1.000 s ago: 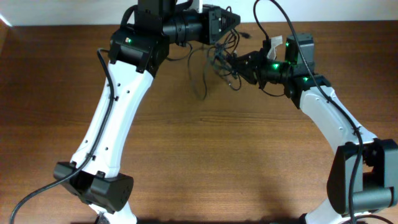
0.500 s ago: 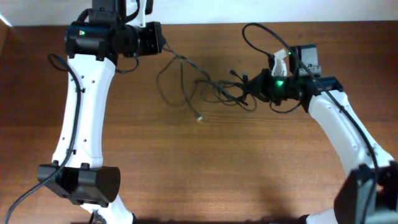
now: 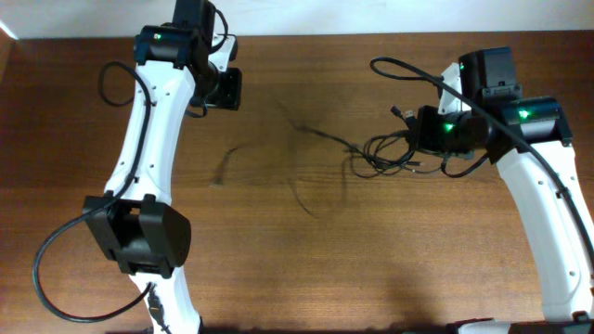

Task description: Untangle cables

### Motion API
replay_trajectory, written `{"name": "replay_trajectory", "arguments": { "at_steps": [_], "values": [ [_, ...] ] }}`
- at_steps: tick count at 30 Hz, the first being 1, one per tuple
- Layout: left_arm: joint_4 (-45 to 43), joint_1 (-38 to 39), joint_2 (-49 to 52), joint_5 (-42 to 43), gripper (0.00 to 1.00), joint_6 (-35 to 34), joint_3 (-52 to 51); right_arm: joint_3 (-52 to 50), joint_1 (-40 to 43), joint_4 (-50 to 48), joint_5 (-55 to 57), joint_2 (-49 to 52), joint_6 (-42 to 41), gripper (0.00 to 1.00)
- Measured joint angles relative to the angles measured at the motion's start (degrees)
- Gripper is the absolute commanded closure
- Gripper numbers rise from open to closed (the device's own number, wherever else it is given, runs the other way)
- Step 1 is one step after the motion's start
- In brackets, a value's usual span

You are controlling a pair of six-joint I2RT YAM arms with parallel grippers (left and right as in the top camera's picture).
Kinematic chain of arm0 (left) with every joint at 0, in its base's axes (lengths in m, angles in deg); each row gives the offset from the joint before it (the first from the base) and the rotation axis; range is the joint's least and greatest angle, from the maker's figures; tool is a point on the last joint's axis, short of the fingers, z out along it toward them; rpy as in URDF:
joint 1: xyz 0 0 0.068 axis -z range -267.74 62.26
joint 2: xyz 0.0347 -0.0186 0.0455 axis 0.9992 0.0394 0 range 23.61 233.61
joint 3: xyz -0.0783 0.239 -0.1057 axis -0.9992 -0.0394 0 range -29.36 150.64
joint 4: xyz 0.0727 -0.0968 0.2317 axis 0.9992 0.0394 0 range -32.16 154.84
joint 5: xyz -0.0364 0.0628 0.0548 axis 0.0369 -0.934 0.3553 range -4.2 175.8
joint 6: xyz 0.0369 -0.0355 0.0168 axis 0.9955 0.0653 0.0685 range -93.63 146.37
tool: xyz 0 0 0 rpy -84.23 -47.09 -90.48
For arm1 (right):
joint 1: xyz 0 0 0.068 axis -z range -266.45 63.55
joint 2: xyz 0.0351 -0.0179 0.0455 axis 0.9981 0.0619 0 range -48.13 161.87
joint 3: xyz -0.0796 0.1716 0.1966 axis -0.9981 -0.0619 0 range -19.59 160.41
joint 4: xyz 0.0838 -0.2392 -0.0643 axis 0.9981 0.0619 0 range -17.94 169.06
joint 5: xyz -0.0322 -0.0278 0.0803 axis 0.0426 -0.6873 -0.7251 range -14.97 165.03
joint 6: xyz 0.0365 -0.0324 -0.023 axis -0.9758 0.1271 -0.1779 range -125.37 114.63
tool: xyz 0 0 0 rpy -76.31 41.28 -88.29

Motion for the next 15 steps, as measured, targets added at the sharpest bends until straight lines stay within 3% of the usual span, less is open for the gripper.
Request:
{"name": "replay_trajectory", "arguments": {
  "at_steps": [3, 5, 8, 11, 13, 15],
  "values": [
    [0.2, -0.3, 0.0, 1.8, 0.36, 4.9, 0.0, 0.0, -1.6, -0.1, 0.6, 0.0, 0.0, 0.96],
    [1.7, -0.3, 0.0, 11.8, 0.43, 13.7, 0.0, 0.0, -2.3, -0.3, 0.6, 0.0, -0.1, 0.96],
    [2.2, 0.1, 0.0, 26.6, 0.43, 24.0, 0.0, 0.0, -2.4, -0.5, 0.6, 0.0, -0.1, 0.96],
    [1.6, 2.4, 0.0, 32.8, 0.43, 27.9, 0.0, 0.0, -2.4, -1.2, 0.6, 0.0, -0.3, 0.96],
    [1.4, 6.0, 0.3, 34.5, 0.54, 29.0, 0.0, 0.0, -2.4, -1.2, 0.6, 0.0, -0.5, 0.96],
    [-0.2, 9.3, 0.7, 35.5, 0.55, 29.5, 0.0, 0.0, -2.4, -1.3, 0.6, 0.0, -0.7, 0.96]
  ]
}}
